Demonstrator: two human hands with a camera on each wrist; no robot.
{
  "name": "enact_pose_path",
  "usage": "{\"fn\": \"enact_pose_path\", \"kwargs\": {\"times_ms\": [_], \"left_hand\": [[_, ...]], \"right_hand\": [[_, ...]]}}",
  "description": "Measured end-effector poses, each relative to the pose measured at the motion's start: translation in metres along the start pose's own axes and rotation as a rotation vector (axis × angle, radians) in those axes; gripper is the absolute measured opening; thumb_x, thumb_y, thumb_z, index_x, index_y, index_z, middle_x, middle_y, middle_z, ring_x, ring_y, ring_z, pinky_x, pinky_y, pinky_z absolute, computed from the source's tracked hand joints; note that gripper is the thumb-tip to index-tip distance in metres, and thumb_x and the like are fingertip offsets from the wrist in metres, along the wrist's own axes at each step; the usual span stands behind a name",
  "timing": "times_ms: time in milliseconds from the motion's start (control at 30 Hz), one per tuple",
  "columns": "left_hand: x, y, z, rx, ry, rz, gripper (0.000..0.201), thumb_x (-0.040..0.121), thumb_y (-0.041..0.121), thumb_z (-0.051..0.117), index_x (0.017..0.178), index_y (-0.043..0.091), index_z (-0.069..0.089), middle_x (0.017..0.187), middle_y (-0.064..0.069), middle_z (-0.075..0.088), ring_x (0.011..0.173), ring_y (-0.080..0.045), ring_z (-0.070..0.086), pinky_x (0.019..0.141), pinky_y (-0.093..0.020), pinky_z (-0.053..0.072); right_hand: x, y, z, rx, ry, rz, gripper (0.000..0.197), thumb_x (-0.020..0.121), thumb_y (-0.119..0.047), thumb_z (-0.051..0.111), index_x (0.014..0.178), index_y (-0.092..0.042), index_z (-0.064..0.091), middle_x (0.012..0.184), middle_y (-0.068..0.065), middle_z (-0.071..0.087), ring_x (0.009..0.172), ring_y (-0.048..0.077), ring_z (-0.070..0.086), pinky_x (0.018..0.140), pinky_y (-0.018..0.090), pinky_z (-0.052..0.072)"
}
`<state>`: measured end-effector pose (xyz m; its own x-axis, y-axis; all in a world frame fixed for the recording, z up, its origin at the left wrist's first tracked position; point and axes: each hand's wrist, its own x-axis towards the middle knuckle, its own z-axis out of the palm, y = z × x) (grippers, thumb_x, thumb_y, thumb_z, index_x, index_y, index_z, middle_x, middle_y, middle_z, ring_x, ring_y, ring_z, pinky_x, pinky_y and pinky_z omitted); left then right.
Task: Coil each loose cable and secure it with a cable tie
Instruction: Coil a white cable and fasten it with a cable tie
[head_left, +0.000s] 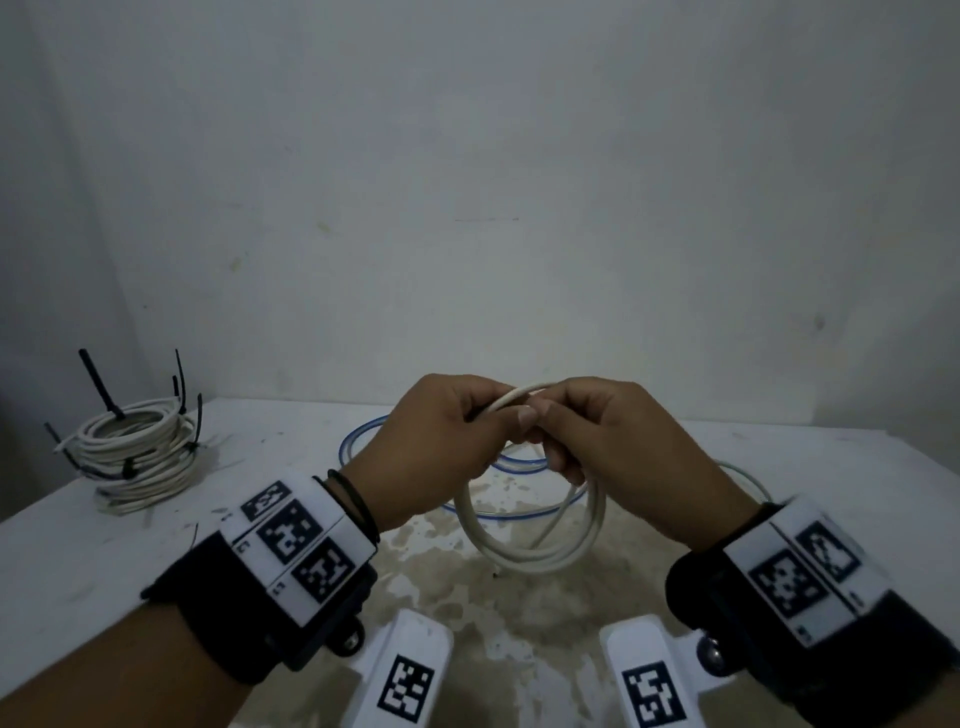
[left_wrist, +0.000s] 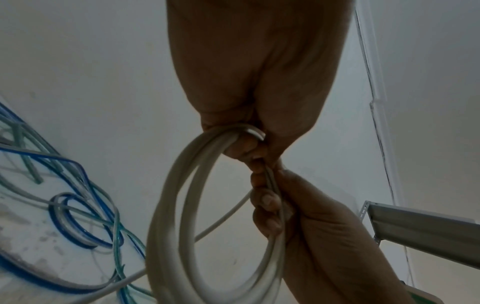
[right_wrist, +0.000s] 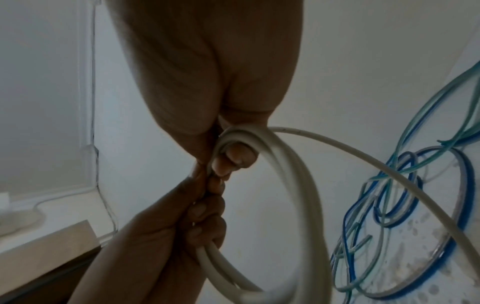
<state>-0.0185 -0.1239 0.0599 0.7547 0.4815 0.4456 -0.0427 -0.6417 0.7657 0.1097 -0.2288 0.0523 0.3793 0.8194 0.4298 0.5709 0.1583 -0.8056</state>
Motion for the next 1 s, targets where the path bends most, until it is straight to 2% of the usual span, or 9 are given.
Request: {"fn": "enact_pose_path", "kwargs": {"times_ms": [100,300,367,433,500,567,667,767,1000], "left_hand": [[0.0,0.001,-0.001,0.061,0.028,0.032,0.017,0.091,0.02,0.061,0.082,0.012,0.073,0.048,0.018,0.057,0.046,0.004,0.051,0.053,-0.009,0.037],[0.0,0.003,-0.008,0.068,0.075,0.078,0.019,0.091,0.022,0.061,0.076,0.015,0.07,0.047,0.018,0.056,0.045,0.004,0.05,0.052,-0.01,0.037],[-0.001,0.001,-0.012,0.049,0.083,0.045,0.02,0.091,0.025,0.062,0.074,0.016,0.07,0.047,0.013,0.056,0.046,-0.005,0.047,0.049,-0.017,0.038],[-0.001,-0.002,-0.015,-0.004,0.07,0.0,0.02,0.091,0.023,0.062,0.075,0.015,0.07,0.047,0.009,0.055,0.047,-0.011,0.046,0.047,-0.02,0.039],[-0.003,-0.004,-0.016,-0.025,0.068,-0.008,0.02,0.091,0.023,0.062,0.076,0.012,0.071,0.05,0.004,0.055,0.049,-0.014,0.045,0.048,-0.021,0.04],[-0.004,-0.006,-0.016,-0.079,0.083,0.001,0.022,0.09,0.024,0.062,0.076,0.011,0.072,0.053,-0.005,0.054,0.049,-0.014,0.045,0.049,-0.022,0.04],[-0.003,-0.01,-0.016,-0.19,0.153,-0.018,0.021,0.091,0.02,0.06,0.078,0.007,0.071,0.058,-0.009,0.053,0.049,-0.013,0.043,0.05,-0.021,0.041],[-0.003,-0.014,-0.012,-0.313,0.222,-0.06,0.018,0.092,0.016,0.059,0.081,0.006,0.071,0.062,-0.005,0.058,0.051,-0.012,0.043,0.049,-0.019,0.04],[-0.005,-0.015,0.005,-0.512,0.387,-0.102,0.021,0.093,0.016,0.057,0.077,0.008,0.069,0.061,-0.002,0.054,0.052,-0.011,0.041,0.049,-0.02,0.039]], "right_hand": [[-0.002,-0.003,0.004,-0.101,0.073,-0.055,0.023,0.095,-0.018,0.053,0.08,-0.012,0.07,0.058,0.002,0.066,0.048,0.011,0.06,0.053,0.02,0.048],[-0.006,-0.008,0.006,-0.345,0.352,-0.199,0.017,0.088,-0.031,0.061,0.096,-0.021,0.049,0.077,-0.004,0.063,0.069,0.01,0.061,0.061,0.021,0.045],[-0.002,-0.006,-0.001,-0.509,0.428,-0.296,0.034,0.085,-0.042,0.059,0.111,-0.022,0.051,0.102,-0.002,0.061,0.095,0.015,0.057,0.081,0.025,0.043],[0.003,-0.003,-0.008,-0.584,0.291,-0.288,0.039,0.09,-0.041,0.055,0.124,-0.024,0.055,0.119,-0.003,0.059,0.115,0.015,0.051,0.099,0.028,0.036],[0.005,-0.005,-0.012,-0.465,0.12,-0.191,0.015,0.094,-0.032,0.054,0.104,-0.03,0.065,0.098,-0.015,0.066,0.096,0.002,0.058,0.086,0.021,0.042],[0.005,-0.007,-0.016,-0.389,0.099,-0.189,0.017,0.095,-0.028,0.053,0.082,-0.032,0.063,0.071,-0.015,0.063,0.07,0.003,0.058,0.064,0.019,0.041],[0.0,-0.006,-0.015,-0.312,0.103,-0.195,0.02,0.096,-0.026,0.052,0.079,-0.028,0.063,0.061,-0.024,0.059,0.057,-0.002,0.055,0.052,0.011,0.037],[-0.007,0.002,-0.01,-0.232,0.144,-0.166,0.021,0.096,-0.024,0.052,0.081,-0.032,0.064,0.059,-0.027,0.059,0.06,-0.007,0.054,0.056,0.008,0.036],[-0.018,0.011,0.014,0.002,0.255,-0.065,0.022,0.095,-0.036,0.046,0.109,-0.037,0.062,0.11,-0.017,0.064,0.105,-0.004,0.056,0.089,0.011,0.04]]}}
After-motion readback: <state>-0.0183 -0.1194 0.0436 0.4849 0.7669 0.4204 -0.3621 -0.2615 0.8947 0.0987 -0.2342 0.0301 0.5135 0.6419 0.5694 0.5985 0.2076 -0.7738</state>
